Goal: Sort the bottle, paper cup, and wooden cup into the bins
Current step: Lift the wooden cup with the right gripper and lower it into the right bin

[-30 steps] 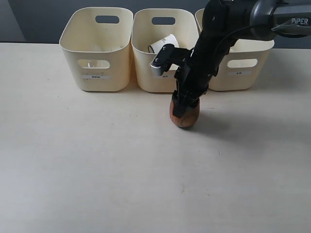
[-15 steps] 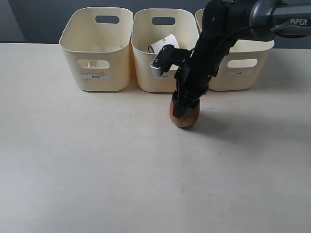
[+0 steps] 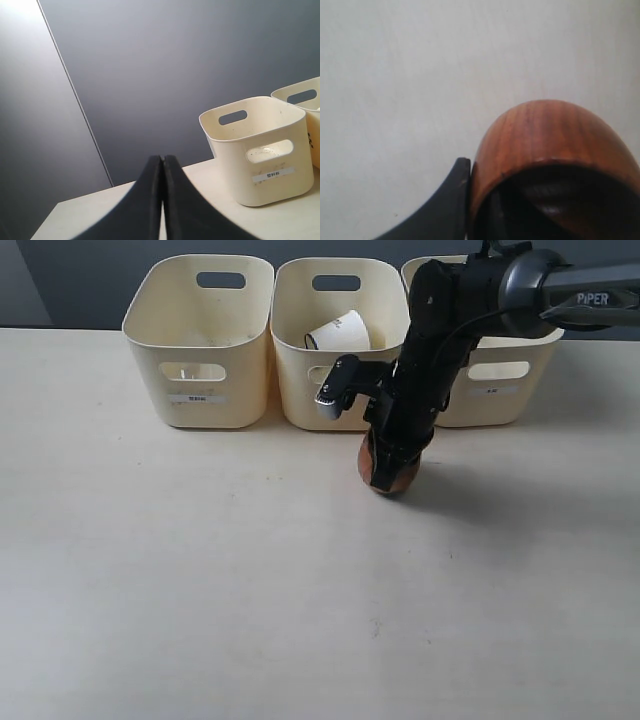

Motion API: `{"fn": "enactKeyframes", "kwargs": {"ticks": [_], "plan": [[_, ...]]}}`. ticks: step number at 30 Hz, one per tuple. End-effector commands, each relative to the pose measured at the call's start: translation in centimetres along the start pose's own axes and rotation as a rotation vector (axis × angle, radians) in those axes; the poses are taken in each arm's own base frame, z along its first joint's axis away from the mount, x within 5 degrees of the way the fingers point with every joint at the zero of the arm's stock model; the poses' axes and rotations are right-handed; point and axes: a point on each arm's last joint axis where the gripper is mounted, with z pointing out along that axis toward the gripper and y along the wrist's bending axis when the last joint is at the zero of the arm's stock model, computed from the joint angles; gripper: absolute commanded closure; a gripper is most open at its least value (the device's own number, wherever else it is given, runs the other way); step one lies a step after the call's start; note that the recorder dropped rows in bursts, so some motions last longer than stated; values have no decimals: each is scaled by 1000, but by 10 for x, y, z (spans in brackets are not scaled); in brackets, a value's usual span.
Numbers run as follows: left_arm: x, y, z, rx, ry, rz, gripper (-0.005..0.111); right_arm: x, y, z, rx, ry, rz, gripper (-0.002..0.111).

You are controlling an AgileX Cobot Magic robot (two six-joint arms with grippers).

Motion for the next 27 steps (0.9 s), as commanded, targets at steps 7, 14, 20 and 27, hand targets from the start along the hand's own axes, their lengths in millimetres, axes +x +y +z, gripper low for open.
{"fn": "enactKeyframes", "kwargs": {"ticks": [7,14,20,27], "plan": [[0,0,0,1,-3,-2,107,-3,11,-52,63,-53,-50,109],[0,0,0,1,-3,-2,107,0,32,-122,166,-152,-83,109],[0,0,0,1,-3,-2,107,7,55,-193,363,-310,-116,109],[0,0,0,1,-3,-2,107,11,60,-240,606,-478,-39,109]]}}
